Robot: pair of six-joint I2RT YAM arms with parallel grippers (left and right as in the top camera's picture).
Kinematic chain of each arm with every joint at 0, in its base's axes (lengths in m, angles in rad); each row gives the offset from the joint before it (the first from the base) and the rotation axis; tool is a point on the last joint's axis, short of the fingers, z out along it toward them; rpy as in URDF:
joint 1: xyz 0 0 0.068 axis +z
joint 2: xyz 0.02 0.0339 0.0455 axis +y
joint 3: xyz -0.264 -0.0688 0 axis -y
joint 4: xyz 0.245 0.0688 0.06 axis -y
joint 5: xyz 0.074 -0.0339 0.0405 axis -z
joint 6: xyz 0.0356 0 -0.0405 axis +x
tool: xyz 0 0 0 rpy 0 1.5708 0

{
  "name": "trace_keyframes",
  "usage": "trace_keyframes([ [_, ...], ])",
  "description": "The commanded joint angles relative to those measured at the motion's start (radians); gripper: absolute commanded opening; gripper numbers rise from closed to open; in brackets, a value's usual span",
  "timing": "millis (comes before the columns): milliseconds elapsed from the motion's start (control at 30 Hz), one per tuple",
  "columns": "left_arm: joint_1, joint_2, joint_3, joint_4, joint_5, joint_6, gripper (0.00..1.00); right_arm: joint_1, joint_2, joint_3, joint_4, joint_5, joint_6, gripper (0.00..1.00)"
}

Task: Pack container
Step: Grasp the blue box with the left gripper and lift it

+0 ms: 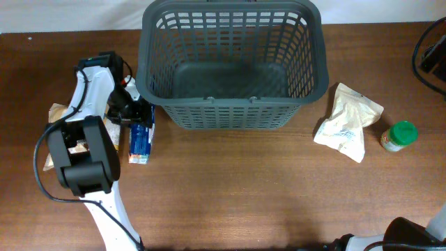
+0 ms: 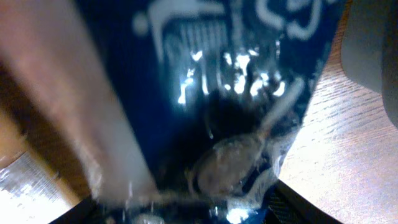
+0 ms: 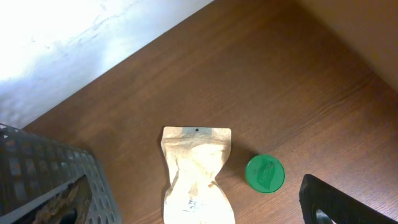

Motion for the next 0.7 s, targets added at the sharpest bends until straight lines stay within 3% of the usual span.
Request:
trace_keyframes([
  [0, -0.004, 0.083, -0.004, 0.021, -0.016, 0.026, 0.58, -0.005, 0.002, 0.006, 0.002, 0.019, 0.008, 0.99],
  [367, -0.003, 0.126, -0.004, 0.028, -0.016, -0.012, 0.58, -0.005, 0.002, 0.006, 0.002, 0.019, 0.008, 0.99],
  [400, -0.003, 0.126, -0.004, 0.028, -0.016, -0.012, 0.54, -0.005, 0.002, 0.006, 0.002, 0.019, 0.008, 0.99],
  [467, -0.003, 0.126, -0.004, 0.028, -0.016, -0.017, 0.17, -0.005, 0.002, 0.006, 0.002, 0.019, 0.008, 0.99],
  [500, -0.003, 0.126, -0.004, 0.027, -0.016, -0.027, 0.10, -0.005, 0.002, 0.006, 0.002, 0.019, 0.008, 0.99],
  [567, -0.003, 0.126, -0.004, 0.017, -0.016, -0.035, 0.02, -0.005, 0.002, 0.006, 0.002, 0.019, 0.008, 0.99],
  [667, -0.003, 0.126, -0.004, -0.004, -0.015, -0.055, 0.02, -0.005, 0.002, 0.006, 0.002, 0.019, 0.008, 0.99],
])
